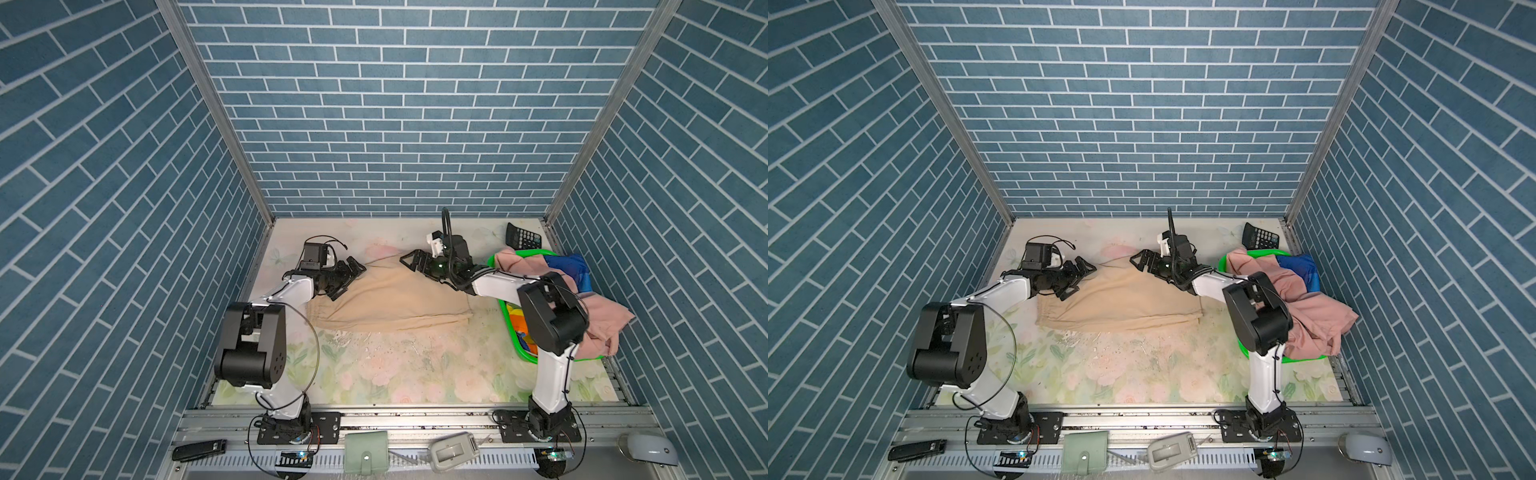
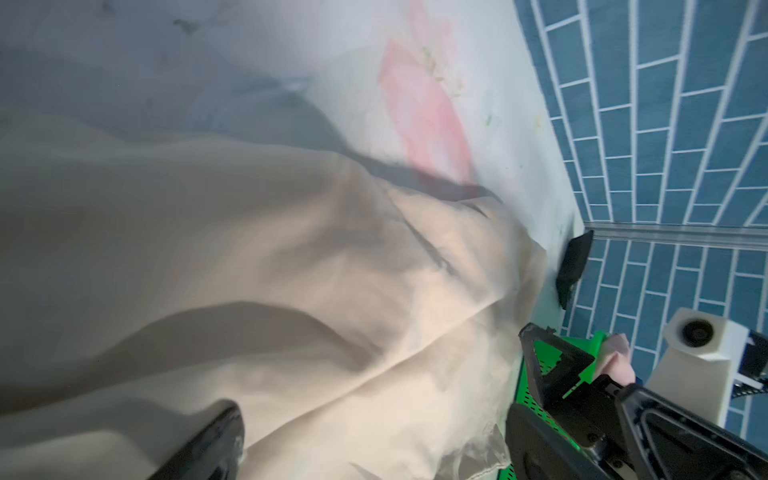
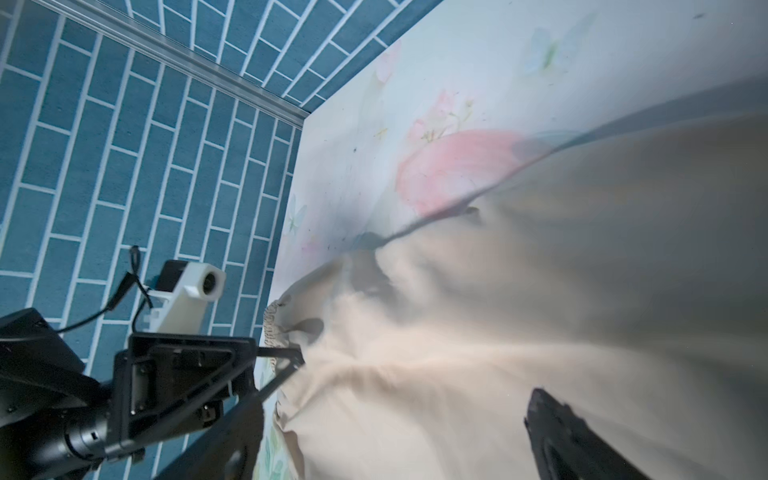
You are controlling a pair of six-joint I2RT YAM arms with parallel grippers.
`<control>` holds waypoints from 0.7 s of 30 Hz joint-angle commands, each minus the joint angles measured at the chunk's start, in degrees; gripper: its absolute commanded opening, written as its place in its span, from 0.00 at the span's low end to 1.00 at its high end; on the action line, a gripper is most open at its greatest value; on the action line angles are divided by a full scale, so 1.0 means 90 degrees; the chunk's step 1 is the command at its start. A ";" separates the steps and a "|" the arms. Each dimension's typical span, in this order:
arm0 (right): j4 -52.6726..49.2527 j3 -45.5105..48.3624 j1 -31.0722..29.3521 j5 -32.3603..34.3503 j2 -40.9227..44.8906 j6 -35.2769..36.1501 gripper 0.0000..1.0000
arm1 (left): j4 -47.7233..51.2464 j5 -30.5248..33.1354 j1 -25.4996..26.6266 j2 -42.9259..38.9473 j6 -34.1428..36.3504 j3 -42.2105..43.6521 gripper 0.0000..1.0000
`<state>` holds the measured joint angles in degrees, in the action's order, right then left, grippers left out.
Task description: Fold and stack the shorts
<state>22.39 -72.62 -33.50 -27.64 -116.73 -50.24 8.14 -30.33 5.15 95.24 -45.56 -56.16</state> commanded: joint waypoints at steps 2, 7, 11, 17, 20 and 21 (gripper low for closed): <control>0.1393 -0.0694 -0.0222 -0.0298 -0.0888 -0.0744 0.99 | 0.0071 0.0346 -0.0226 0.0049 0.0069 0.0003 1.00; 0.1596 -0.1044 -0.0149 -0.0249 -0.1679 -0.0672 0.99 | 0.0113 0.0469 -0.0642 0.0244 0.0140 0.0255 1.00; 0.1475 -0.1405 0.0134 -0.0398 -0.2236 -0.0604 0.99 | 0.0031 0.0496 -0.1001 0.0342 0.0174 0.0519 1.00; 0.1165 -0.1961 0.0677 -0.0650 -0.2775 -0.0571 0.99 | 0.0071 0.0731 -0.1262 0.0463 0.0215 0.0731 1.00; 0.1063 -0.2110 0.1047 -0.0775 -0.2894 -0.0543 0.99 | 0.0124 0.0817 -0.1334 0.0436 0.0236 0.0786 1.00; 0.0936 -0.2151 0.1164 -0.0786 -0.2893 -0.0490 0.99 | 0.0129 0.0849 -0.1338 0.0398 0.0242 0.0798 1.00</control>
<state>35.42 -91.53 -26.65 -34.83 -139.61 -55.70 5.67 -28.36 -5.17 97.56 -45.17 -51.22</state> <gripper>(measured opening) 0.986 0.995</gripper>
